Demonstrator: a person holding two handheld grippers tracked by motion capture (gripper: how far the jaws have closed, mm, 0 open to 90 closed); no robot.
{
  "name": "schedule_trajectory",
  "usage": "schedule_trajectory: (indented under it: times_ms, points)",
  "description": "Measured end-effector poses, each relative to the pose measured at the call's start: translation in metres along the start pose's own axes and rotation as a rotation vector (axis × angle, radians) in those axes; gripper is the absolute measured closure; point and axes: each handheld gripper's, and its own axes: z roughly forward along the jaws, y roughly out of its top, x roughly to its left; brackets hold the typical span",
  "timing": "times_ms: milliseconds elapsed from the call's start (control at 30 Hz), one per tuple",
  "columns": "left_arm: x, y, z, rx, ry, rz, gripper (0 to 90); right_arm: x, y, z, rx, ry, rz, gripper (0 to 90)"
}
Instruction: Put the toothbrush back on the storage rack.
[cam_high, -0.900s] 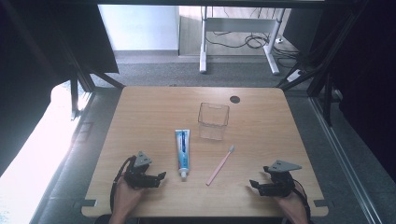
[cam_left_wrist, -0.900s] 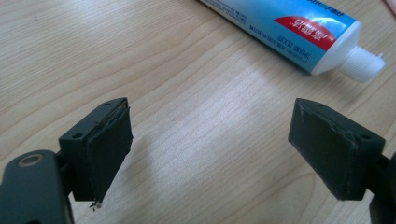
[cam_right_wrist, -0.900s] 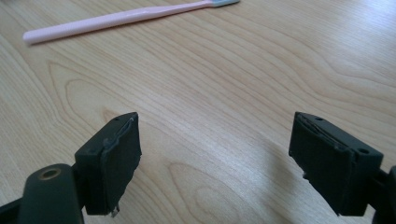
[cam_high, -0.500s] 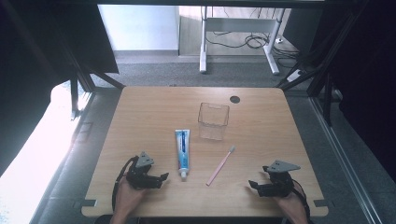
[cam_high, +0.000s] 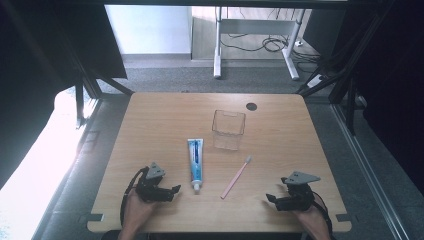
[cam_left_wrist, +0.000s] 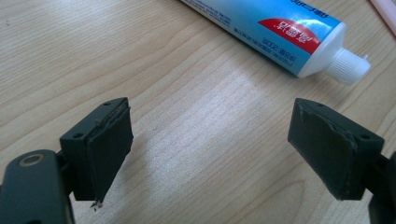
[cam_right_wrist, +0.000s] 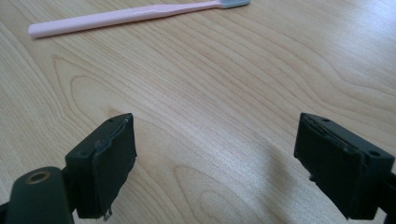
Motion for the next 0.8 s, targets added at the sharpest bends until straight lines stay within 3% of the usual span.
schedule_trajectory:
  times_ms: [567, 800]
  points:
    - [0.001, -0.001, 0.001, 0.004, -0.002, -0.011, 14.1, 0.003, 0.016, 0.002, 0.057, 0.052, 0.09, 15.6]
    - [0.002, -0.001, 0.001, 0.0, -0.001, -0.009, 14.2, 0.005, 0.024, 0.001, 0.069, 0.031, 0.087, 26.2]
